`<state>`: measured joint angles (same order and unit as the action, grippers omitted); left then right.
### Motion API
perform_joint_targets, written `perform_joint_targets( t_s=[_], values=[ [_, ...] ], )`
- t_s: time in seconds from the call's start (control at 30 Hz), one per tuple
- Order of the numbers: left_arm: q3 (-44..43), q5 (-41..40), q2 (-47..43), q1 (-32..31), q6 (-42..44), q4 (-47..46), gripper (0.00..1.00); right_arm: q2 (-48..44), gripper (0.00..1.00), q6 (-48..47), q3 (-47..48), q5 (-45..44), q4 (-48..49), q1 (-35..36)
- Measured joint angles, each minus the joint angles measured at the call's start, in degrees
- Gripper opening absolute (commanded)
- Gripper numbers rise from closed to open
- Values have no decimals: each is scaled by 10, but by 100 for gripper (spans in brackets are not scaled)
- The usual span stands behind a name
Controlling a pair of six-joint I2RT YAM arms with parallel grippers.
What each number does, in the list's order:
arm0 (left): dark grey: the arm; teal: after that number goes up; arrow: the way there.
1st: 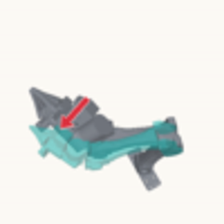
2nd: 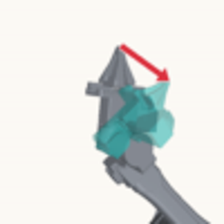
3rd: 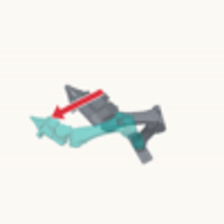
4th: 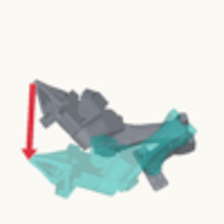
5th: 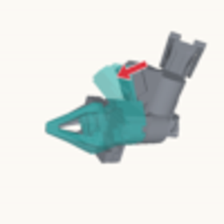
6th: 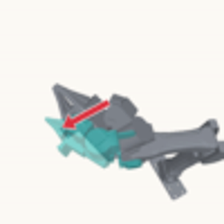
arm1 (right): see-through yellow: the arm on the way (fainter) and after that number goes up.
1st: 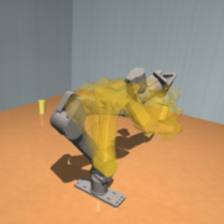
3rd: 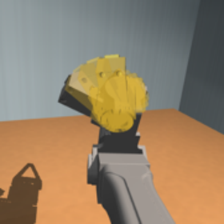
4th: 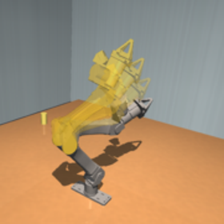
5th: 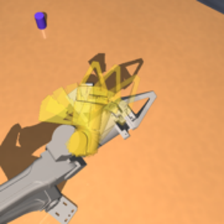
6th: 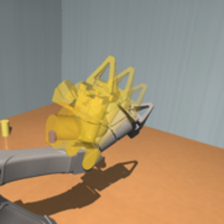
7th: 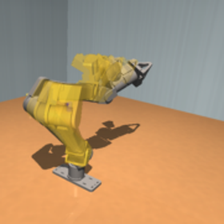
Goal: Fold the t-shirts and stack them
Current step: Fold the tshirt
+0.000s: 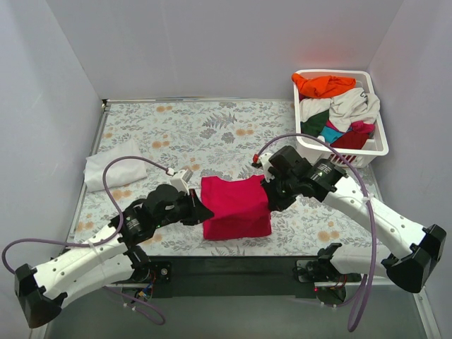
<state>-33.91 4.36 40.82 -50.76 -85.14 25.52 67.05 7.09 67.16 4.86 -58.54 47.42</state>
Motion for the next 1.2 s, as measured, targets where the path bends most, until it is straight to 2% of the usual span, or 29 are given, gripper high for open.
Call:
perform_joint_targets(
  t_s=[0.2,0.43,0.63,0.87,1.2],
  values=[
    [1,-85,48,0,22,-51,0,20,1,12,-4,-63,41,-2],
    [-8,-128,85,13,51,-93,0,62,1,17,5,-110,69,-5],
    [-11,-127,123,54,72,-125,0,83,1,14,29,-132,84,-19],
    [-11,-85,169,116,89,-180,0,131,1,0,38,-138,118,-47],
    [-11,-45,287,148,103,-241,0,221,1,-17,39,-131,161,-91]
  ],
)
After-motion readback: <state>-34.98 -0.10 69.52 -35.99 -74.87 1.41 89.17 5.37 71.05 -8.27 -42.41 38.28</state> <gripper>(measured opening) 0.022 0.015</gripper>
